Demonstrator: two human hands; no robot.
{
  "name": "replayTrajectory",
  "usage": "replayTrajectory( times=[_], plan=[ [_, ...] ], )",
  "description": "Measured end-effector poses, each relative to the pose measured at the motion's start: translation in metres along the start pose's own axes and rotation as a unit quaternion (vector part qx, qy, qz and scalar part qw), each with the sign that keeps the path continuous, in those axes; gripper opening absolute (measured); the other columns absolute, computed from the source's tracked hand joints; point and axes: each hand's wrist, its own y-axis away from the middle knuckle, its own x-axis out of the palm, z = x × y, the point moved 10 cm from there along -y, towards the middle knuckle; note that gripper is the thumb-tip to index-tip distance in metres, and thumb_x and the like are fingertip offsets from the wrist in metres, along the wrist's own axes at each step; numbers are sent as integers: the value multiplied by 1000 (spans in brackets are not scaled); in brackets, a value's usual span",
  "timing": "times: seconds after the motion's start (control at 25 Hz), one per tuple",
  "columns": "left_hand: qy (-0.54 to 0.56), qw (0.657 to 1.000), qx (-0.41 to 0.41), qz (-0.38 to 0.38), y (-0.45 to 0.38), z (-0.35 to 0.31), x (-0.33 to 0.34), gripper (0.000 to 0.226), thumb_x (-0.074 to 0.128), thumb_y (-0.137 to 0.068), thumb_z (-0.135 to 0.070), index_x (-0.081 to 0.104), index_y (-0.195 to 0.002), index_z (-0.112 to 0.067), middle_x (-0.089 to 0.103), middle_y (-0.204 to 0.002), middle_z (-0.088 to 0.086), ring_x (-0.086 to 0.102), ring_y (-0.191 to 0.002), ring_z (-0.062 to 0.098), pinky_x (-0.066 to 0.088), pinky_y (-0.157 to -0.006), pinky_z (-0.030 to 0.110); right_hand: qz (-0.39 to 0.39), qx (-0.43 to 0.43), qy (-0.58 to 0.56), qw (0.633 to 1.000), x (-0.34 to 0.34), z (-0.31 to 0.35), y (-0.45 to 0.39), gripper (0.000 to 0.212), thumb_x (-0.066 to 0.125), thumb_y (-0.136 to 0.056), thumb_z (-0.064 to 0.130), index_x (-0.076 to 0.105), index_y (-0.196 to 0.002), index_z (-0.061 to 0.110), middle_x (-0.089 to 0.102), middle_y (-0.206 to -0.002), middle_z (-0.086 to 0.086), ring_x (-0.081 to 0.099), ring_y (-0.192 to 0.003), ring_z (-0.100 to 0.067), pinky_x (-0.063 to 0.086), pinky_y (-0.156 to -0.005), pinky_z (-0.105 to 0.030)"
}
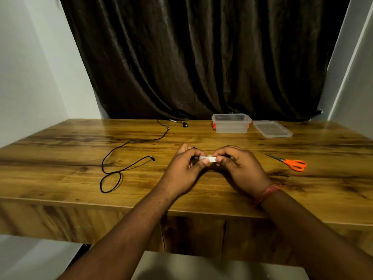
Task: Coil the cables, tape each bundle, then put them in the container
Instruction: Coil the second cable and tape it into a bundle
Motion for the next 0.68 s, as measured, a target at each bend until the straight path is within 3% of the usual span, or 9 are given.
replayTrajectory(
  times=[0.16, 0.36, 0.44, 0.52, 0.6, 0.68],
  plan=[
    [9, 1000, 23, 13, 4, -8, 0, 12, 63, -94, -31, 69, -101, -23, 45, -95, -8, 46, -84, -3, 39, -68, 8, 12, -10, -2, 1000, 1, 2, 1, 11, 63, -92, 12, 72, -94, 19, 68, -90, 11, 62, -86, -4, 50, -77, -27],
    [8, 998, 39, 44, 6, -12, 5, 17, 64, -93, -35, 70, -90, -20, 44, -92, -4, 42, -78, -2, 37, -65, 11, 28, -13, -43, 999, 4, 4, 3, 12, 63, -93, 12, 71, -94, 20, 70, -87, 9, 66, -84, -8, 56, -75, -33],
    [30, 997, 33, 59, 5, -11, 7, 14, 62, -95, -28, 70, -89, -18, 45, -94, -1, 46, -81, 3, 42, -72, 18, 44, 8, -78, 996, 6, -1, 4, 15, 61, -94, 13, 70, -95, 25, 69, -90, 9, 66, -87, -8, 56, -76, -30],
    [97, 993, 6, 61, 3, -4, 9, 13, 61, -94, -25, 69, -86, -18, 47, -96, 1, 52, -91, 18, 52, -84, 37, 76, 34, -86, 993, 11, -9, 5, 17, 62, -94, 13, 67, -99, 28, 67, -96, 7, 63, -93, -11, 54, -81, -30],
    [158, 985, -20, 59, 3, 2, 9, 13, 60, -89, -26, 68, -79, -23, 48, -98, -1, 54, -99, 31, 53, -91, 55, 89, 27, -25, 995, 11, -16, 3, 16, 63, -93, 14, 66, -101, 27, 64, -98, 5, 59, -96, -13, 51, -85, -35],
    [163, 984, -28, 70, 4, 1, 12, 15, 62, -89, -26, 67, -75, -24, 49, -97, -3, 54, -99, 32, 52, -90, 58, 72, -19, 44, 996, 8, -9, 1, 13, 64, -91, 16, 68, -101, 24, 64, -95, 8, 56, -93, -12, 47, -81, -33]
  ],
)
